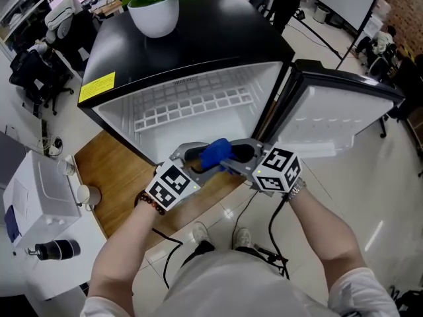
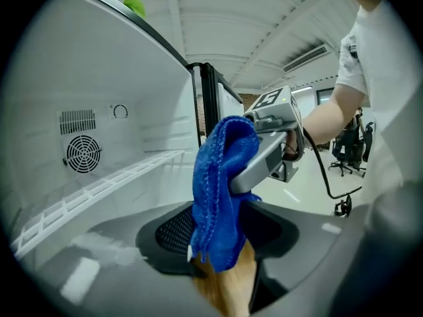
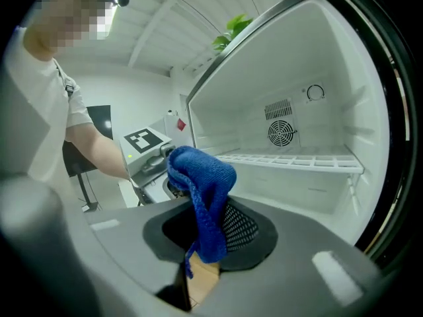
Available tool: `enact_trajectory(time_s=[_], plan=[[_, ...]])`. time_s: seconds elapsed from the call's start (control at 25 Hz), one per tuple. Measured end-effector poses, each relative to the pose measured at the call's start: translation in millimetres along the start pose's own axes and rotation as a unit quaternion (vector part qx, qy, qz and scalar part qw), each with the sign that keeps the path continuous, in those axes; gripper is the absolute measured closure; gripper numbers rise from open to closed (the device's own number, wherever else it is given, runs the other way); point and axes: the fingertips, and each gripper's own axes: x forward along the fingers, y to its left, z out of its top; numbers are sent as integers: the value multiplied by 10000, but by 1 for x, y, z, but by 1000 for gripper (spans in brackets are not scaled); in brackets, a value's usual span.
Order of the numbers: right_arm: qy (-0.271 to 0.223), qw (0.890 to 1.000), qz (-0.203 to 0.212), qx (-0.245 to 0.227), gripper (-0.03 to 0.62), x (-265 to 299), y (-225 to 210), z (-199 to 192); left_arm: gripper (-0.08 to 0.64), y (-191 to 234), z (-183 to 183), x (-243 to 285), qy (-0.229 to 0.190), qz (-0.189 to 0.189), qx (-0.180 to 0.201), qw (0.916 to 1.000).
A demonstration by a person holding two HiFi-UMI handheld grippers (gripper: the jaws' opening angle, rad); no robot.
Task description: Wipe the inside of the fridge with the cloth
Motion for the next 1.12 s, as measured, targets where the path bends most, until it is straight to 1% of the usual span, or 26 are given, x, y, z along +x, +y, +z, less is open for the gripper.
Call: enact_trajectory(time_s=[0.08,0.12,0.2,0.4,0.56,0.68,0.76,0.88,1.0,1.12], plan=[[28,10000,17,-2,522,-1,2,0,370,-2,1,2,0,22,33,10000],[44,10000,-23,-9,522,-2,0,-1,401,-3,2,3,2,55,43,10000],[92,9998,-170,-44,514,-4,-4,-3,435,-2,1,5,-3,142,14,9999],[206,9975,-653,-195,505,-8,-19,-10,443,3,0,12,-56,436,-207,9988],[159,9944,-1031,-143,505,-11,-32,-14,443,7,2,18,-135,625,-423,9971],[191,9914,-1295,-95,494,-15,-42,-20,463,12,-1,25,-180,698,-662,9952],[245,9880,-1520,-80,481,-19,-49,-25,473,20,-5,29,-159,883,-877,9921],[337,9817,-1872,-108,476,-27,-60,-33,479,36,-13,34,-117,1247,-1178,9851],[356,9772,-2091,-140,476,-34,-68,-36,479,50,-21,44,-23,1535,-1281,9798],[315,9744,-2222,-149,476,-39,-72,-37,480,66,-27,57,25,1817,-1366,9738]])
